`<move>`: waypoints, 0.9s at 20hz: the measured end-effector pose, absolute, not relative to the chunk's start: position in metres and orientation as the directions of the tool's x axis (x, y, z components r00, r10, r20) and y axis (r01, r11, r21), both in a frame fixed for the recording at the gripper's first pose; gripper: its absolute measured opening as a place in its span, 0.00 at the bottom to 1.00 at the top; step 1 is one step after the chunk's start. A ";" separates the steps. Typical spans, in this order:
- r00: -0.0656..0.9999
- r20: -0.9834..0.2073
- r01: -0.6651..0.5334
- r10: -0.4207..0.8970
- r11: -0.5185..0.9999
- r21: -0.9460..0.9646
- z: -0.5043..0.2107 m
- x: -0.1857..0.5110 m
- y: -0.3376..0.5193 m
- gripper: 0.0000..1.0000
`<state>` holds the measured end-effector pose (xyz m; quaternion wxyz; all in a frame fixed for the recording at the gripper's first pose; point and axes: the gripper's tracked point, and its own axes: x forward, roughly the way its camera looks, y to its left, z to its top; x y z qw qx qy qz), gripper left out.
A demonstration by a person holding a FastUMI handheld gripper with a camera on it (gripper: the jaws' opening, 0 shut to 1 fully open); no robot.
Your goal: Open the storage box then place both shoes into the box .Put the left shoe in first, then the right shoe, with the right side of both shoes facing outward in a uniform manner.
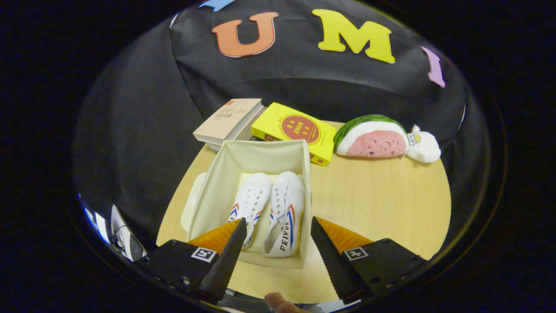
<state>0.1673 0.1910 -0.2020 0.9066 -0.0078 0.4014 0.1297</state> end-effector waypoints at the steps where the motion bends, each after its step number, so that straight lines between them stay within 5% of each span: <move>1: 0.657 -0.721 -0.243 0.223 0.967 0.078 -0.197 0.160 0.186 0.93; 18: 0.931 -0.355 -0.062 0.082 0.996 0.067 -0.034 0.077 0.051 0.96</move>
